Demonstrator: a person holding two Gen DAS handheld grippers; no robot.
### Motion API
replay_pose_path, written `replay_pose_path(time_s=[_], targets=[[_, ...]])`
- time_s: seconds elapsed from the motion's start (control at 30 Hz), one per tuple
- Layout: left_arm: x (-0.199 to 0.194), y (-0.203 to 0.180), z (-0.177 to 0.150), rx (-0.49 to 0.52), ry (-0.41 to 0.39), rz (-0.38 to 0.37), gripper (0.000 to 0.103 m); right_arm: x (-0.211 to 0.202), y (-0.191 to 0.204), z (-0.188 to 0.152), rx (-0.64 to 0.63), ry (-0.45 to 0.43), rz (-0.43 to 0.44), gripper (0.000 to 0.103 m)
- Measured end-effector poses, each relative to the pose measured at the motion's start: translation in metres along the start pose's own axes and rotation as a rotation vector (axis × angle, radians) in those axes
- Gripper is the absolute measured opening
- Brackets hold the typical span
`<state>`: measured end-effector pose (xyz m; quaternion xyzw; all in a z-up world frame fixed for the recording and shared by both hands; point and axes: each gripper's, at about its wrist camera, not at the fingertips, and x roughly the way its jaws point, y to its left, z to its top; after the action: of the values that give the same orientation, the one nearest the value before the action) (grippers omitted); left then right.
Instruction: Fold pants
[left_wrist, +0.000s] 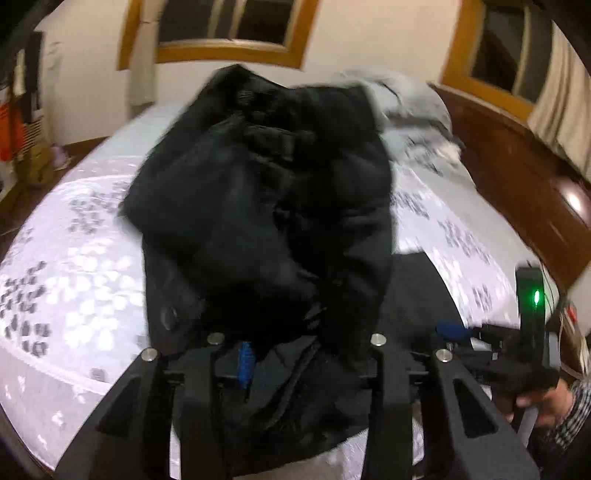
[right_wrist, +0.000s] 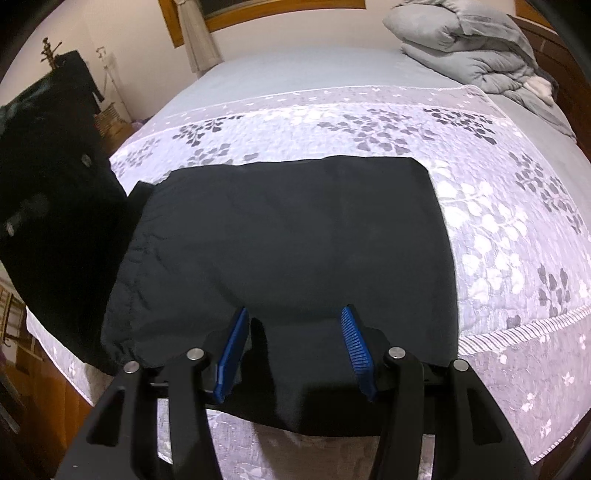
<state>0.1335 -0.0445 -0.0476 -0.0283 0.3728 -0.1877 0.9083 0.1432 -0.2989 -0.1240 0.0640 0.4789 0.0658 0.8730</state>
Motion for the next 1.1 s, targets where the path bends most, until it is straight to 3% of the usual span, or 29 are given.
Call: replay_pose_path(time_s=[0.23,0.3,0.43,0.5,0.6,0.7,0.97,1.1], targets=[[0.033,-0.033,-0.032,0.095,0.152,-0.122,0.051,-0.002,-0.015,0.003,0.033,-0.012,-0.010,0.053],[0.034,-0.035,-0.037,0.103,0.158,-0.130,0.062,-0.003,-0.019,0.005,0.047,-0.015,-0.005,0.057],[0.024,-0.016,-0.036,0.025,0.125,-0.154,0.081,-0.008,-0.023,0.009,0.078,-0.028,0.019,0.064],[0.022,-0.005,-0.032,0.004,0.102,-0.105,0.084,-0.011,-0.027,0.013,0.113,-0.036,0.068,0.072],[0.017,0.020,-0.034,-0.002,0.091,0.020,0.085,-0.015,-0.031,0.024,0.179,-0.053,0.206,0.082],[0.019,0.038,-0.030,-0.016,0.106,0.107,0.086,-0.011,-0.025,0.040,0.176,-0.054,0.267,0.086],[0.031,0.059,-0.040,-0.069,0.191,0.193,0.090,0.008,0.013,0.058,0.046,-0.017,0.204,0.088],[0.036,0.055,-0.039,-0.052,0.188,0.217,0.092,0.014,0.036,0.058,-0.075,0.009,0.086,0.090]])
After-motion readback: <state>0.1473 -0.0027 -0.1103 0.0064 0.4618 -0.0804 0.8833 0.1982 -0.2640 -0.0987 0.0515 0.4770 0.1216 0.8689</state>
